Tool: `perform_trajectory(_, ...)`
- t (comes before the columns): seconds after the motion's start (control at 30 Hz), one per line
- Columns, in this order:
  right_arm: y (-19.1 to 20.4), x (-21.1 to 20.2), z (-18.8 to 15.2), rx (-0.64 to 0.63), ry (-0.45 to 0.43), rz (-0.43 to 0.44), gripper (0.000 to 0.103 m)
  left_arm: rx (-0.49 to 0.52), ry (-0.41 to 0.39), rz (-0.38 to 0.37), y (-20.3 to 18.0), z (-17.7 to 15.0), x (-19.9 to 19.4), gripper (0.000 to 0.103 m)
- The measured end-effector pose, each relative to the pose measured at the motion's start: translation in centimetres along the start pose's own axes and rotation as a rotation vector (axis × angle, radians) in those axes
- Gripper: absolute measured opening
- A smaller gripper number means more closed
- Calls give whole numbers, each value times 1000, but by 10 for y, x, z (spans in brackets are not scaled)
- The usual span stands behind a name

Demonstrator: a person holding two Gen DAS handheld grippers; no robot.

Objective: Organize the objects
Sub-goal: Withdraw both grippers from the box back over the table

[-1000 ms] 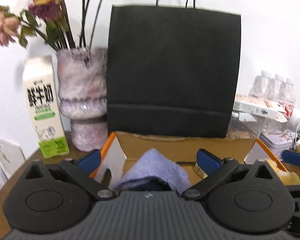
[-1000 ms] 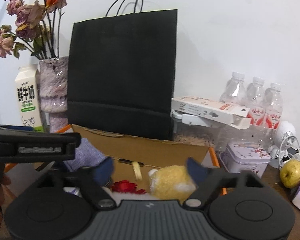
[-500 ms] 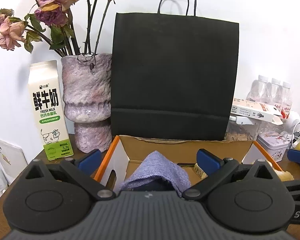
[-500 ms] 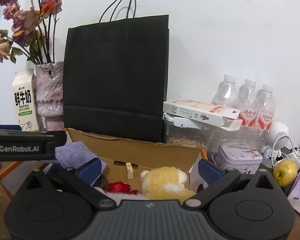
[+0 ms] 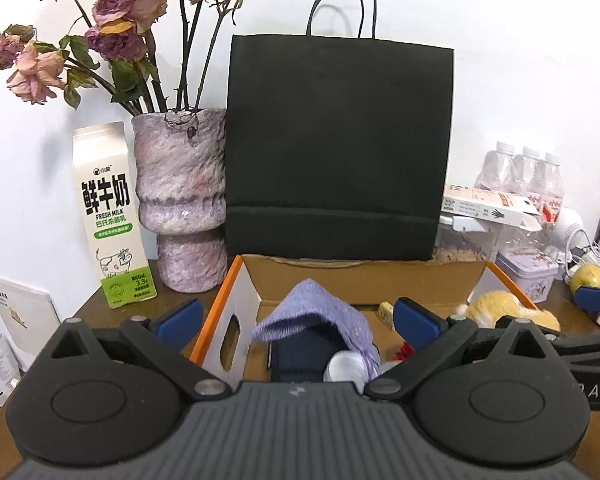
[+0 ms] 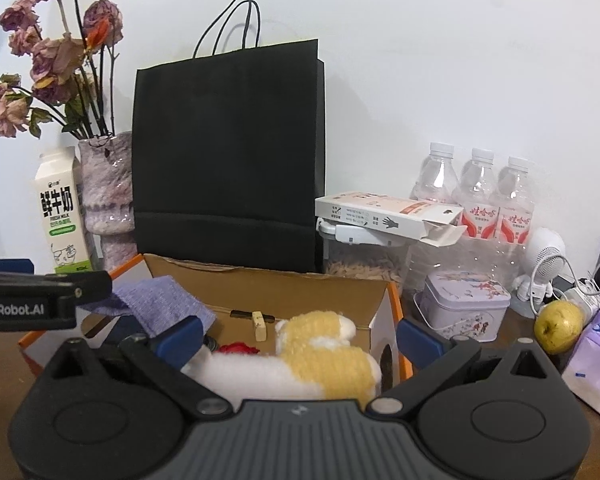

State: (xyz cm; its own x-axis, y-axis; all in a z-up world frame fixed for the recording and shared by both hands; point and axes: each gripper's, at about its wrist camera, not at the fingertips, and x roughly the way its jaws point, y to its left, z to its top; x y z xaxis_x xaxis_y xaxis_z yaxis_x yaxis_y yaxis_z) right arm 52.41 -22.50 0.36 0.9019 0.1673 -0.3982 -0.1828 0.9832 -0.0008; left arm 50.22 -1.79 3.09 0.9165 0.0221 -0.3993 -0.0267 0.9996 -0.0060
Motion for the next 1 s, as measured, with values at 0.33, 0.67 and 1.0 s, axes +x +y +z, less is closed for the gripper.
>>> perform_trajectory(0.33,2,-42,-20,-1,19,23,103,1,22,-12,2,-20,-44,103)
perform_trajectory(0.67,12,-107,-41,3,28,57,103,-30,74,-14,10,-45,-107,103)
perform_trajectory(1.0,39,-209,-79,-28,16,87,103,-4,101,-8,18,-95,-207,103)
